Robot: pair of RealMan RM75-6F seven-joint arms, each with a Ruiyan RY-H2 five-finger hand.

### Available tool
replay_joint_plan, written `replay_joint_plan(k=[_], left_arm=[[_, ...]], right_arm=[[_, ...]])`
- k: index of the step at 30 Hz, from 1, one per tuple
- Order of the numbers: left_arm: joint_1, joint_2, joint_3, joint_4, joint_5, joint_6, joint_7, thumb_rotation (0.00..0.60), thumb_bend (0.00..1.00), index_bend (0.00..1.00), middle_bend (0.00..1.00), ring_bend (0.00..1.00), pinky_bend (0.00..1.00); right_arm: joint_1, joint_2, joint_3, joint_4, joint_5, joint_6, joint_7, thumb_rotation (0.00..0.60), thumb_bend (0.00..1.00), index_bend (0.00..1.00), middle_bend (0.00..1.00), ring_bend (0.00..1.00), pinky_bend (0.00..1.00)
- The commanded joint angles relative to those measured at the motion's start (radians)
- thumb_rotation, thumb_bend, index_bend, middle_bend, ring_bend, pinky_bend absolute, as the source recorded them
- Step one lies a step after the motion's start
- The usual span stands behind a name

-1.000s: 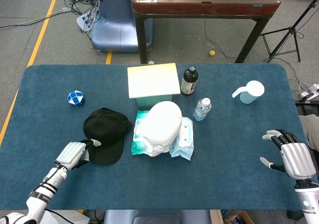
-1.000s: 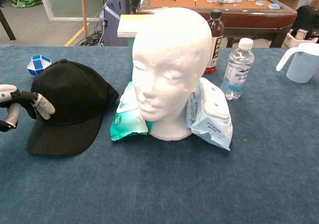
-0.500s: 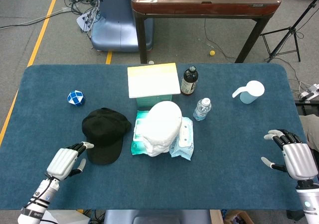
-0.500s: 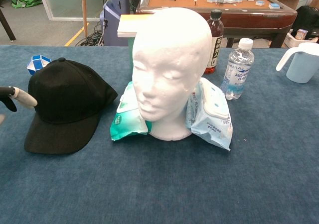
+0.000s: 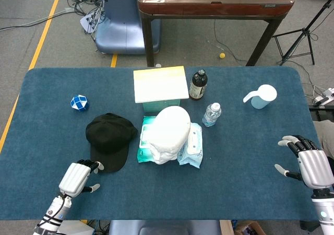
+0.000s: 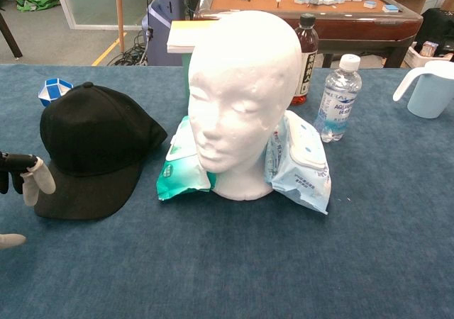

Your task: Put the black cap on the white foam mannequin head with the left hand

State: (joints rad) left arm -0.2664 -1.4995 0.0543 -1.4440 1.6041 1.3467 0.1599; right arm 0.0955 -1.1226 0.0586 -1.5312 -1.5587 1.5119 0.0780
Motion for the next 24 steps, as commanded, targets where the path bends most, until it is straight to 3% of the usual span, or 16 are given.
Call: replay_joint_plan(k=[1,24], left_arm=[[0.004,-0.047,-0.014,0.054,0.001,0.015,0.009,0.6,0.06,0.44,0.56,0.44,0.42],[-0.001,-0.189,-0.051,0.245,-0.018,0.038,-0.006,0.6,0.05,0.47,0.62,0.45,0.42]], right_arm=[[0.001,0.0,0.0,0.001,0.001,-0.002,0.002,0.6,0.04,0.35,0.3,0.21,0.27],[0.001,0.002,0.001,0.001,0.003,-0.005,0.004,0.6,0.04,0.35,0.3,0.21,0.27]])
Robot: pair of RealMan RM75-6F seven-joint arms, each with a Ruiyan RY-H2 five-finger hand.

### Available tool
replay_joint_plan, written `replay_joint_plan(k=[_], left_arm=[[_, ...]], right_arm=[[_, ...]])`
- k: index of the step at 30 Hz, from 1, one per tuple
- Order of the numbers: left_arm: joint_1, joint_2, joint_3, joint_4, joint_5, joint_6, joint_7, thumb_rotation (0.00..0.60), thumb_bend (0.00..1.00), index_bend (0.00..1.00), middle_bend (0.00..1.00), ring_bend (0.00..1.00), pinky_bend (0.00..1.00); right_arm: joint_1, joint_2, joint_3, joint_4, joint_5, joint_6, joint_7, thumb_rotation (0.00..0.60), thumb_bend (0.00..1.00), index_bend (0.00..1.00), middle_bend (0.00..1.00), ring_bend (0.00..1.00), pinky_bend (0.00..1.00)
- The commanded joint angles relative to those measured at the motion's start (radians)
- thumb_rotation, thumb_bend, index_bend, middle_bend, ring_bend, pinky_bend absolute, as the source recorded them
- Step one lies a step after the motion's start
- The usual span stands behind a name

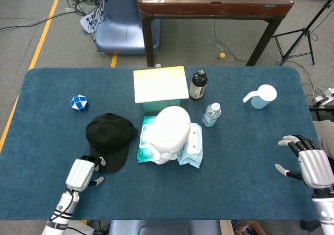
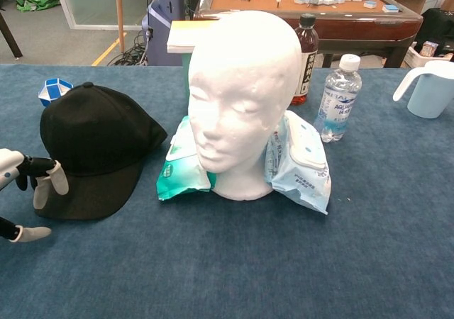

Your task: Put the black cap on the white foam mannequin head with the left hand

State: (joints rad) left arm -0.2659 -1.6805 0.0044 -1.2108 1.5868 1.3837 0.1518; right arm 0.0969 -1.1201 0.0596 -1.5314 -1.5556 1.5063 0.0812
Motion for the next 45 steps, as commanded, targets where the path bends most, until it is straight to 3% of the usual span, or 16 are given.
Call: replay_joint_plan(k=[1,24,39,42,45], left_arm=[[-0.001,-0.013,-0.002,0.019,-0.001,0.002,0.002,0.6,0.05,0.47,0.62,0.46,0.42],[0.0,-0.12,-0.022,0.198,-0.009,0.043,-0.069,0.6,0.05,0.49,0.65,0.47,0.42],[0.012,-0.207,-0.078,0.288,-0.059,0.093,-0.149,0.6,0.05,0.5,0.66,0.49,0.42],[0.014,-0.225,-0.089,0.317,-0.056,0.123,-0.194,0.6,0.05,0.47,0.61,0.46,0.42],[0.013,-0.242,-0.099,0.347,-0.052,0.152,-0.259,0.6,0.05,0.42,0.49,0.38,0.41]], right_arm=[[0.0,0.0,0.0,0.001,-0.001,0.001,0.001,0.6,0.04,0.35,0.3,0.21,0.27],[0.0,0.0,0.0,0.0,0.0,0.0,0.0,0.6,0.04,0.35,0.3,0.21,0.27],[0.001,-0.001,0.0,0.0,0.0,-0.003,-0.002,0.6,0.04,0.35,0.3,0.21,0.27],[0.001,-0.001,0.0,0.0,0.0,-0.003,-0.002,0.6,0.04,0.35,0.3,0.21,0.27],[0.001,0.0,0.0,-0.001,0.0,-0.004,-0.002,0.6,0.04,0.35,0.3,0.21,0.27]])
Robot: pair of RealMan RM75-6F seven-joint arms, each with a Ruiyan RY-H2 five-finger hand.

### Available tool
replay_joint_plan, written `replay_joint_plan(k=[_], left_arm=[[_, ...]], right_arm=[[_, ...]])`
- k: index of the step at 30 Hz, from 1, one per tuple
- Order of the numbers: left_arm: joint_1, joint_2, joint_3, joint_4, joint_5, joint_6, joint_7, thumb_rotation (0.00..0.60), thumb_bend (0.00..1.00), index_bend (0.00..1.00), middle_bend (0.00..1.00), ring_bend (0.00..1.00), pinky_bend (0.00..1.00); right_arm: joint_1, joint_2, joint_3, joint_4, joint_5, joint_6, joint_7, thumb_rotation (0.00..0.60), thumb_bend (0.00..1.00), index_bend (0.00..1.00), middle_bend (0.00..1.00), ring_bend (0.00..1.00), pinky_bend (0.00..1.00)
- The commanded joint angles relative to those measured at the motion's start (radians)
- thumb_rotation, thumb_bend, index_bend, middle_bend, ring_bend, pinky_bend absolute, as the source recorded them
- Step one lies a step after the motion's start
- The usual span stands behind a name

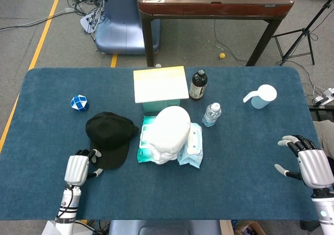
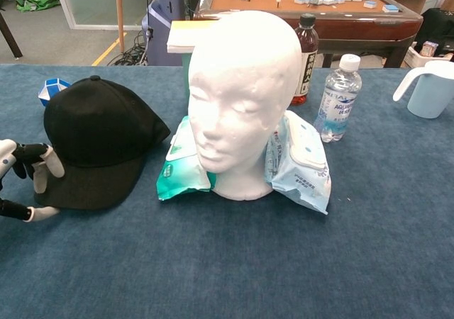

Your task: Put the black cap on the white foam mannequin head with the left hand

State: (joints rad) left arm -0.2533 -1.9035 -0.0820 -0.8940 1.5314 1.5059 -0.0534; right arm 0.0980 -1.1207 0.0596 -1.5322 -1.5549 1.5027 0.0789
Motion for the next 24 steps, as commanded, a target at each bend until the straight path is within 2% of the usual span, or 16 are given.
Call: replay_joint_plan(k=[1,5,15,20,24], left_arm=[[0.0,-0.023,-0.014,0.038,0.006,0.038,-0.069,0.6,0.05,0.41,0.45,0.35,0.4],[-0.004,-0.034,-0.015,0.068,0.02,0.068,-0.123,0.6,0.05,0.41,0.36,0.3,0.38],[-0.013,-0.066,-0.027,0.122,0.029,0.122,-0.22,0.6,0.07,0.52,0.34,0.29,0.38],[-0.017,-0.081,-0.031,0.142,0.028,0.135,-0.24,0.6,0.24,0.57,0.34,0.29,0.38],[-0.02,-0.086,-0.035,0.149,0.025,0.141,-0.252,0.6,0.33,0.58,0.34,0.3,0.38]], right_arm=[[0.0,0.0,0.0,0.0,0.0,0.0,0.0,0.6,0.04,0.35,0.3,0.21,0.27],[0.0,0.0,0.0,0.001,0.0,-0.001,0.001,0.6,0.04,0.35,0.3,0.21,0.27],[0.0,0.0,0.0,0.001,0.0,0.0,0.003,0.6,0.04,0.35,0.3,0.21,0.27],[0.0,0.001,0.0,0.001,-0.001,0.001,0.005,0.6,0.04,0.35,0.3,0.21,0.27],[0.0,0.001,0.0,0.0,0.0,0.001,0.004,0.6,0.04,0.35,0.3,0.21,0.27]])
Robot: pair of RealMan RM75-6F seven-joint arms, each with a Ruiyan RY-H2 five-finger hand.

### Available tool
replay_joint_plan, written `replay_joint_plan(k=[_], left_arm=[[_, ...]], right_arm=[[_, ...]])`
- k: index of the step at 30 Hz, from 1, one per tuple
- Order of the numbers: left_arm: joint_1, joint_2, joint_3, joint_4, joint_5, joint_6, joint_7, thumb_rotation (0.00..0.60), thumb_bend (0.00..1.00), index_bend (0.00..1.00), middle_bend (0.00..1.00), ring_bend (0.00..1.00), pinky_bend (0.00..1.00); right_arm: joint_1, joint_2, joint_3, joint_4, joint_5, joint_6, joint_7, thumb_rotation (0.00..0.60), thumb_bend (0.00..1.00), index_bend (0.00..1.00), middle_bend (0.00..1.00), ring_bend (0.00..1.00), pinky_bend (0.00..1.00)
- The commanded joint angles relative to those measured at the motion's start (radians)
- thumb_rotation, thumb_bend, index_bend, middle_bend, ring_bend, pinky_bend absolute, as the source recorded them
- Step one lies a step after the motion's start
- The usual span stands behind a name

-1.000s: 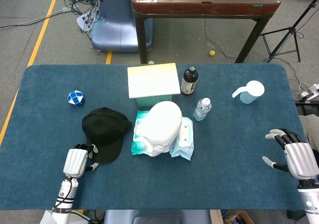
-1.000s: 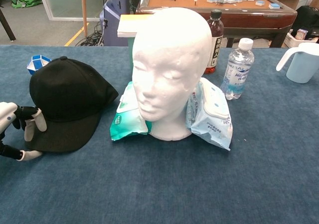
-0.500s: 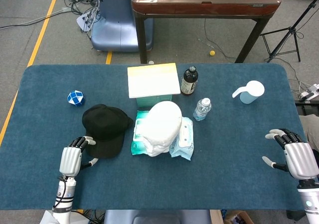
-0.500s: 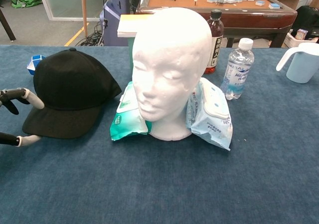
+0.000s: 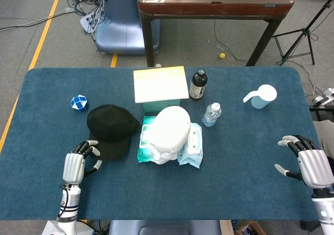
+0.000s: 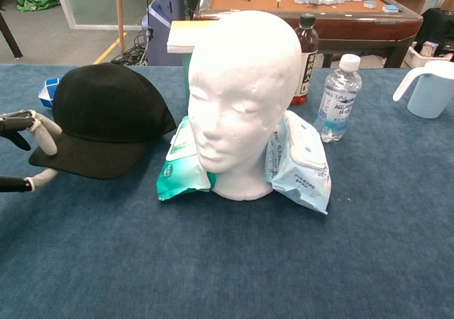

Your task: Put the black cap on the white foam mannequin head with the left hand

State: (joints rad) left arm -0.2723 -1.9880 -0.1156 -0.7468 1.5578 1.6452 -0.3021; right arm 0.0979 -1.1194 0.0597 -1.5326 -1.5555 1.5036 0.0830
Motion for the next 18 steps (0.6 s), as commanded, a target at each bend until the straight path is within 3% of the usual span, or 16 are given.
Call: replay_joint_plan(k=[1,10,18], left_arm=[[-0.001,-0.002,-0.002,0.002,-0.002,0.003,-0.006,0.6,0.33,0.58,0.34,0.29,0.38],[0.0,-0.005,-0.002,0.003,-0.005,0.015,-0.031,0.6,0.37,0.6,0.34,0.3,0.38],[-0.011,0.016,-0.023,-0.011,0.02,0.108,-0.046,0.6,0.38,0.68,0.34,0.31,0.38]], right_arm=[[0.0,0.0,0.0,0.001,0.001,0.0,0.0,0.6,0.04,0.35,0.3,0.21,0.27],[-0.001,0.001,0.001,0.0,0.001,0.003,0.003,0.6,0.04,0.35,0.3,0.21,0.27],[-0.004,0.001,0.001,0.002,-0.001,0.009,0.008,0.6,0.04,0.35,0.3,0.21,0.27]])
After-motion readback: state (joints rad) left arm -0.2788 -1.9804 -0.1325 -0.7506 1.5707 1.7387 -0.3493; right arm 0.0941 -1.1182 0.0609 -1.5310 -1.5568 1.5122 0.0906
